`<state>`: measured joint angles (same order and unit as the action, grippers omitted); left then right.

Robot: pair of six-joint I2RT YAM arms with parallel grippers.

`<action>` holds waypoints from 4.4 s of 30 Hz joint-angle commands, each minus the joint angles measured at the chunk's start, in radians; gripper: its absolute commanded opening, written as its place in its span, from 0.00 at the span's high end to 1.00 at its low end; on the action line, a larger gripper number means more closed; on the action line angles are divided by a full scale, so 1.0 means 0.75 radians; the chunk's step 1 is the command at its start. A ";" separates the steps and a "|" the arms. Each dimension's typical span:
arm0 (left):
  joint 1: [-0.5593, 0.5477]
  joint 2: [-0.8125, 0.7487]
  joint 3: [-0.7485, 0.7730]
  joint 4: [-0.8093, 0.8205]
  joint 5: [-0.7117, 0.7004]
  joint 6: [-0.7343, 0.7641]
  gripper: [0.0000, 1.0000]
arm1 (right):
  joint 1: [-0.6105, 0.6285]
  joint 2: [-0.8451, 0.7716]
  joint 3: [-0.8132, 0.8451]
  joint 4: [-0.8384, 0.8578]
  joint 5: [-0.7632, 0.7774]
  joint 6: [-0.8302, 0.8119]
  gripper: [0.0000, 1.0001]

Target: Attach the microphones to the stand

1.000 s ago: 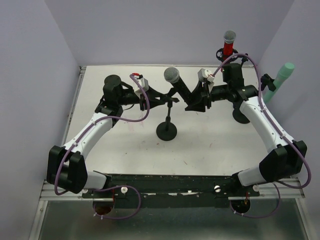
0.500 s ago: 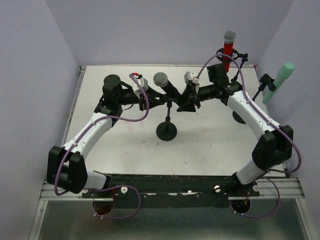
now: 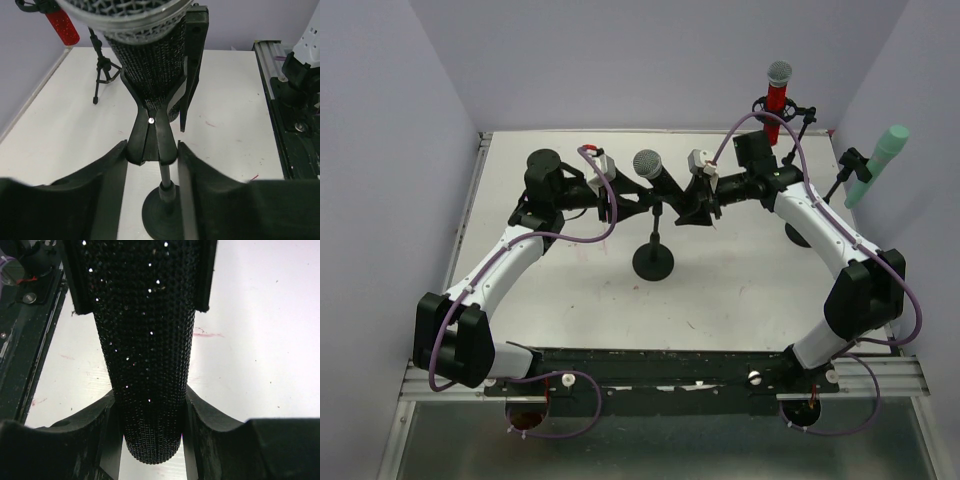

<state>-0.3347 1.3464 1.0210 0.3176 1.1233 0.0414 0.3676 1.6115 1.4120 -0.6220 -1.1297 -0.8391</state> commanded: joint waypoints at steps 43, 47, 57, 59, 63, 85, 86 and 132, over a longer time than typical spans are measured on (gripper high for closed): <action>-0.006 -0.983 -0.999 0.435 -0.604 -0.738 0.01 | -0.079 -0.216 -0.226 0.289 -0.036 0.362 0.00; -0.157 -0.998 -0.989 0.283 -0.767 -0.508 0.02 | -0.116 -0.236 -0.244 0.293 -0.068 0.360 0.00; -0.282 -0.944 -1.001 0.284 -0.902 -0.364 0.01 | -0.181 -0.296 -0.320 0.283 -0.081 0.301 0.00; -0.292 -0.936 -0.997 0.284 -0.909 -0.342 0.02 | -0.187 -0.326 -0.336 0.265 -0.040 0.262 0.01; -0.323 -0.918 -0.975 0.268 -0.949 -0.284 0.02 | -0.206 -0.394 -0.369 0.263 -0.001 0.245 0.00; -0.435 -0.713 -0.895 0.415 -1.115 -0.182 0.02 | -0.302 -0.623 -0.629 0.138 -0.071 0.182 0.00; -0.447 -0.697 -0.885 0.417 -1.133 -0.168 0.02 | -0.300 -0.623 -0.633 0.136 -0.069 0.182 0.01; -0.466 0.099 -0.615 0.994 -1.258 0.010 0.73 | -0.302 -0.605 -0.617 0.085 -0.118 0.186 0.00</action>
<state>-0.6891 1.4155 0.5442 1.0344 0.1665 0.0494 0.1436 1.1515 0.9276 -0.5449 -1.1954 -0.6907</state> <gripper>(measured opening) 0.321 0.995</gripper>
